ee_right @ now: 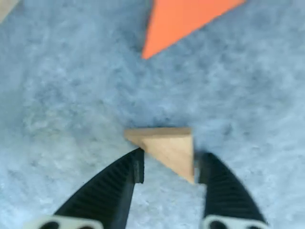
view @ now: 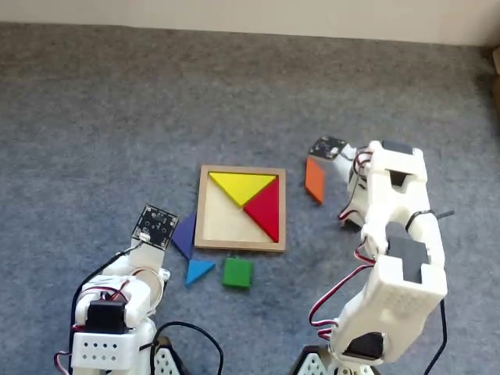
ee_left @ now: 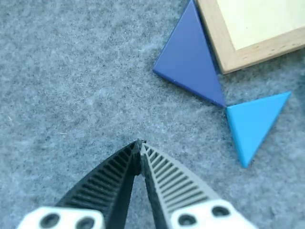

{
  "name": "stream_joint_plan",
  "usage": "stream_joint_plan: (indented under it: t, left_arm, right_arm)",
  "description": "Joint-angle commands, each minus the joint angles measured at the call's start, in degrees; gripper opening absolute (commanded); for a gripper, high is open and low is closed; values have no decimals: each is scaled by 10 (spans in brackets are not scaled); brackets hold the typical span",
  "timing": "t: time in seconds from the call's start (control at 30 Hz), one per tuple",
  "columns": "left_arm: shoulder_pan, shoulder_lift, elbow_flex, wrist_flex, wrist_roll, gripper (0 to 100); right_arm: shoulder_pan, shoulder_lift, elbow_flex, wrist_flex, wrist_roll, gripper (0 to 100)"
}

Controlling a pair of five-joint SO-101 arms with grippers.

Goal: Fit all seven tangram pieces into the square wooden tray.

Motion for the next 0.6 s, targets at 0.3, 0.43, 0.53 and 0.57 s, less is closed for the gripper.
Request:
stream_joint_plan:
  t: [0.3,0.43,0.53,0.57]
  left_arm:
    - [-5,-29,11,3,-7,7]
    - [-5,-29,11,3,-7,7]
    - [-5,-29,11,3,-7,7]
    - [-5,-29,11,3,-7,7]
  right_arm:
    - [-82,-22,-17,82,-203,127]
    - [-102,-44,-16,82,-304,127]
    - [-121,-50,-16,80,-360,131]
    - [-128,-50,-16,80,-368,132]
